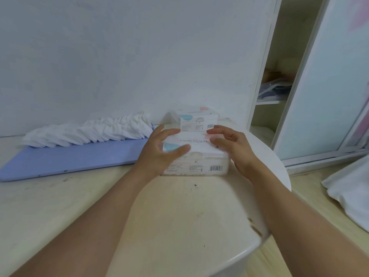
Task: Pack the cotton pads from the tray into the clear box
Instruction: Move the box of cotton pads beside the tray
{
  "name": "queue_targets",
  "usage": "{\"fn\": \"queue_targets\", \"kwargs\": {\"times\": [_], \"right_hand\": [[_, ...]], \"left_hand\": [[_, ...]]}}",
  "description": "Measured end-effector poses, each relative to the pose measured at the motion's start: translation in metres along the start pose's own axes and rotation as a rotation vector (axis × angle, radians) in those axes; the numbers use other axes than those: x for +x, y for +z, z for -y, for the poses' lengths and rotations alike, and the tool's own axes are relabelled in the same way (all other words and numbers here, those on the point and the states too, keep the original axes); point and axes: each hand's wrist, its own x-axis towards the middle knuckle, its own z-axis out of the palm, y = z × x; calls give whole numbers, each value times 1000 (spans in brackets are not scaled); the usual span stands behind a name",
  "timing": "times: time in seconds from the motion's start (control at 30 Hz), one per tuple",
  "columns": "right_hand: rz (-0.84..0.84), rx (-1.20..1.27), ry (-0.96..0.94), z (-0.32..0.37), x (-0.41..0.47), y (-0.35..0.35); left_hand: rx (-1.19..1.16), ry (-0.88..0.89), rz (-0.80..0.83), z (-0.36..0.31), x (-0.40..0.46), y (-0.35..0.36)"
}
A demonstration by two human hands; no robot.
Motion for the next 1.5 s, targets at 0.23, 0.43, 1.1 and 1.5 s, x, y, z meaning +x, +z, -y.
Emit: {"fn": "queue_targets", "kwargs": {"times": [0.23, 0.43, 1.1, 1.5], "right_hand": [[133, -393, -131, 0, -12, -2], [29, -333, -143, 0, -10, 1], [-39, -154, -176, -6, -6, 2], [-57, -80, -148, -3, -9, 4]], "left_hand": [[47, 43, -1, 3, -3, -1], [-109, -68, -243, 7, 1, 18], [12, 59, -413, 9, -1, 18], [60, 69, -318, 10, -2, 15]]}}
